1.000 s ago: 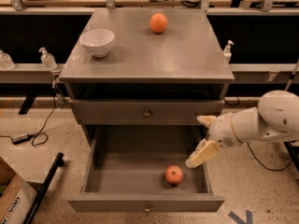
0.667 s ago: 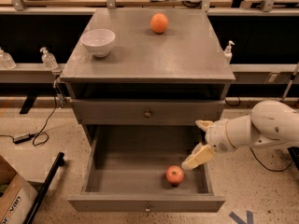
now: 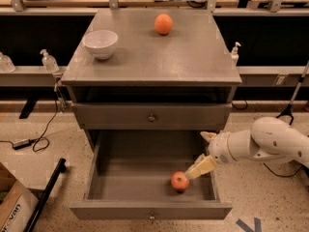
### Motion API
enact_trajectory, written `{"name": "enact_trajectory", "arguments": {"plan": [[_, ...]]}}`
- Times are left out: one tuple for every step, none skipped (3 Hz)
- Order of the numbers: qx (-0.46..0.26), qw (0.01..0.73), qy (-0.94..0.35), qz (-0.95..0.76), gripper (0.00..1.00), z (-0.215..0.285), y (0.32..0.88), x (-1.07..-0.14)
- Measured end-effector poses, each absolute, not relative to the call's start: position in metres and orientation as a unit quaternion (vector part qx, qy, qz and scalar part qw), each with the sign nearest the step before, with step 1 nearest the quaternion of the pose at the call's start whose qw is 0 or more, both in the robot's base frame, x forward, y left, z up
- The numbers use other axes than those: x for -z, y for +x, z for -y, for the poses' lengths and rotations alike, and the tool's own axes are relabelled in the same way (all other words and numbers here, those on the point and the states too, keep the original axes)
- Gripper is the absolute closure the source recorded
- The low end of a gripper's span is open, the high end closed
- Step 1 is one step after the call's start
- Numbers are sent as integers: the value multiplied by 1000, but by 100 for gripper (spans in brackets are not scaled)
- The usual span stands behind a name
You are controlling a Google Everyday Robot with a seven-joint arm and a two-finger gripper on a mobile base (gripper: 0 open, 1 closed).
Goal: Pick apple from middle drawer and place on counter
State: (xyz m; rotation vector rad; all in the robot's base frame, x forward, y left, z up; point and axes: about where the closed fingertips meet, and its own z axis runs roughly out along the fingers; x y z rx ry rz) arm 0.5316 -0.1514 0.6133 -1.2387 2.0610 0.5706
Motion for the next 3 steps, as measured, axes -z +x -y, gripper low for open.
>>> {"name": "enact_trajectory", "arguments": {"plan": [[-201,332,-470,-793,0,150,531,-601],[-188,323,-463,-804,0,146,533,-565],[-186,308,-453,-816,0,142,535,-523]]}}
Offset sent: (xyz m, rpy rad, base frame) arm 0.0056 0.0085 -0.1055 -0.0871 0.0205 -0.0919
